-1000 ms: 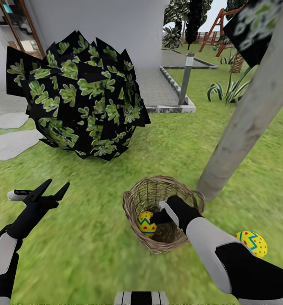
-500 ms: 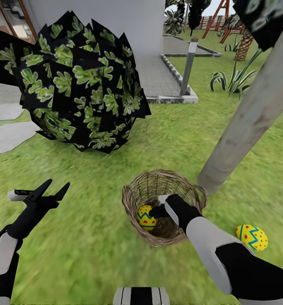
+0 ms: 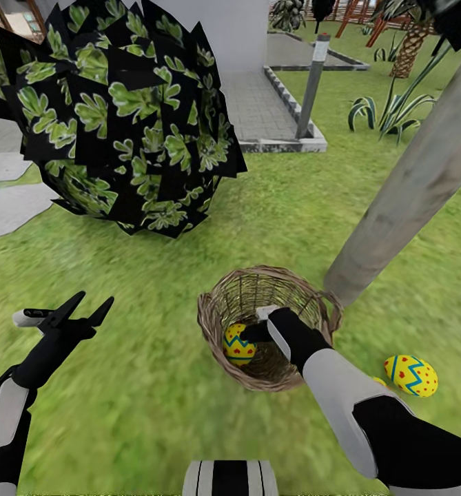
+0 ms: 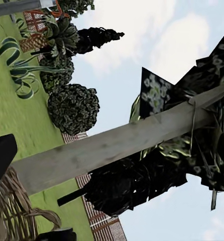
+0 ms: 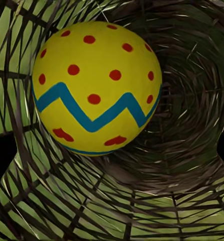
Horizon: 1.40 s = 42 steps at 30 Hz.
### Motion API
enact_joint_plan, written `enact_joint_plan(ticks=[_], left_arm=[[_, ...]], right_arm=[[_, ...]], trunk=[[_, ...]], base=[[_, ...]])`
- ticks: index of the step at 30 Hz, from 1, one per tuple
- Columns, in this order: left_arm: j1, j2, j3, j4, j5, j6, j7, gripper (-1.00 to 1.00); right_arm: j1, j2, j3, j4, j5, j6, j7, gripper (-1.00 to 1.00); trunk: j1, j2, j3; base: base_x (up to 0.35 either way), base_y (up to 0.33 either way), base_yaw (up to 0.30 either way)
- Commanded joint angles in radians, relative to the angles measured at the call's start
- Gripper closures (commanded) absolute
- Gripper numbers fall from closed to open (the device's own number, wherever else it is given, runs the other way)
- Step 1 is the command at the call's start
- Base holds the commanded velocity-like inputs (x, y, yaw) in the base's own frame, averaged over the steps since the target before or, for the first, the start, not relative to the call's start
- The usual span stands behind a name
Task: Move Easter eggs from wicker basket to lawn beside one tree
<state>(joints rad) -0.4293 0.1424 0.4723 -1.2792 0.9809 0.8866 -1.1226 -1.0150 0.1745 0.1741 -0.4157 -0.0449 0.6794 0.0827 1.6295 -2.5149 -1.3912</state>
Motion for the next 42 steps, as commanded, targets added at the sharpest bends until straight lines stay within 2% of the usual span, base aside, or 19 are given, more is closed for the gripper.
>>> enact_joint_plan(ticks=[1,8,13,20,42], left_arm=[[0.0,0.0,0.0,0.0,0.004,0.006,0.0,-1.0],[0.0,0.0,0.0,0.0,0.004,0.006,0.001,-1.0],[0.0,0.0,0.0,0.003,0.003,0.006,0.001,-1.0],[0.0,0.0,-0.001,0.042,0.004,0.006,0.001,-1.0],[0.0,0.0,-0.001,0.044,0.004,0.006,0.001,-1.0]], right_arm=[[-0.001,0.0,0.002,-0.005,-0.004,0.004,-0.002,-1.0],[-0.001,0.0,0.005,-0.052,-0.002,0.004,-0.006,-1.0],[-0.001,0.0,0.022,-0.076,-0.003,0.005,-0.002,-1.0],[-0.001,0.0,0.025,-0.084,-0.003,0.004,0.0,-1.0],[-0.001,0.0,0.024,-0.122,-0.003,0.005,-0.001,-1.0]], trunk=[[0.0,-0.001,-0.005],[0.003,-0.002,-0.032],[0.006,-0.003,-0.051],[0.009,-0.005,-0.078],[0.019,-0.01,-0.163]], base=[[0.0,0.0,0.0],[0.0,0.0,0.0],[0.0,0.0,0.0],[0.0,0.0,0.0],[0.0,0.0,0.0]])
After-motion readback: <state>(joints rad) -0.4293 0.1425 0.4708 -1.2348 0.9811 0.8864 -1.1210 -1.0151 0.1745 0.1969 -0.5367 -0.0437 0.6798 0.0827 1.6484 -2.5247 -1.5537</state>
